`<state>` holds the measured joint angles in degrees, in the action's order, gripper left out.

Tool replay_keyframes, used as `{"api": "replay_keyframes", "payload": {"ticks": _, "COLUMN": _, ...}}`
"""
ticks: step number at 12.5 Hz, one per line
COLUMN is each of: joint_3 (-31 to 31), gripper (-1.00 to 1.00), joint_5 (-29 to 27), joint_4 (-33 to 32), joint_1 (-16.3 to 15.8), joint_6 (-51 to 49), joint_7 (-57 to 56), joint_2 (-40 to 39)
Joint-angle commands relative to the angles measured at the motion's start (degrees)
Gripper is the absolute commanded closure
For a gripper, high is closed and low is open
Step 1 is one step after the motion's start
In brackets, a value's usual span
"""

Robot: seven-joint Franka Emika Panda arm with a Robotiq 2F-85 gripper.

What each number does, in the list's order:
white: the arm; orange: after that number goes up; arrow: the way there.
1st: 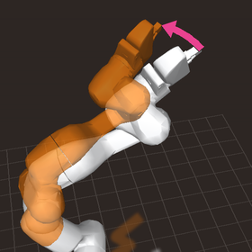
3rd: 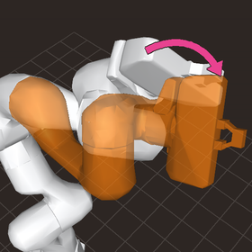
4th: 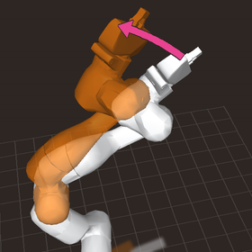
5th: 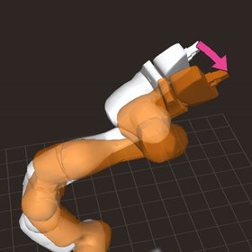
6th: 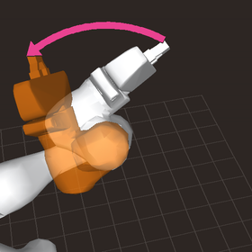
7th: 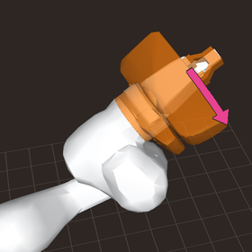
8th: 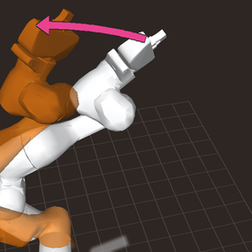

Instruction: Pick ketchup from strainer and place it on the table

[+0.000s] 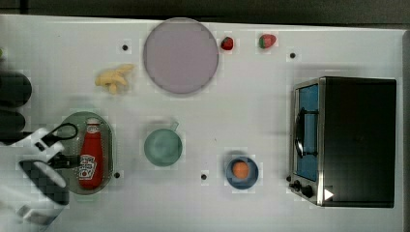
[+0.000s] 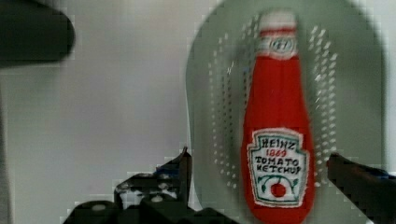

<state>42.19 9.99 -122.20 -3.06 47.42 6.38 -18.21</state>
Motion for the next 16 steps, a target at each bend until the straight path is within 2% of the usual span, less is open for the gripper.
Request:
{"api": "replay_keyframes", "payload": {"ticks": 1, "joint_3": -0.98, "gripper": -1.00, "joint_5": 3.85, "joint_4": -2.49, "joint_1": -0.72, "joint_6": 3.15, "joint_7": 6.73, "joint_2": -4.14}}
{"api": "replay_keyframes", "payload": {"ticks": 7, "joint_3": -3.27, "gripper": -1.00, "joint_5": 13.60, "joint_4": -2.00, "joint_1": -1.83, "joint_6": 8.65, "joint_7": 14.40, "joint_2": -12.59}}
{"api": "replay_keyframes", "payload": {"ticks": 10, "joint_3": -4.84, "gripper": -1.00, "joint_5": 14.93, "joint_4": -0.81, "joint_1": -3.06, "joint_6": 9.40, "joint_7": 14.56, "joint_2": -15.40}}
{"api": "replay_keyframes", "payload": {"ticks": 11, "joint_3": -5.49, "gripper": -0.91, "joint_5": 15.13, "joint_4": -0.53, "joint_1": -3.54, "joint_6": 9.39, "joint_7": 14.56, "joint_2": -16.00}}
{"api": "replay_keyframes", "payload": {"ticks": 14, "joint_3": -5.96, "gripper": -0.21, "joint_5": 15.19, "joint_4": -0.19, "joint_1": -4.27, "joint_6": 10.18, "joint_7": 14.55, "joint_2": -16.24}}
{"api": "replay_keyframes", "payload": {"ticks": 16, "joint_3": -5.17, "gripper": -0.21, "joint_5": 14.95, "joint_4": -0.57, "joint_1": -3.71, "joint_6": 7.91, "joint_7": 14.56, "joint_2": -14.29}}
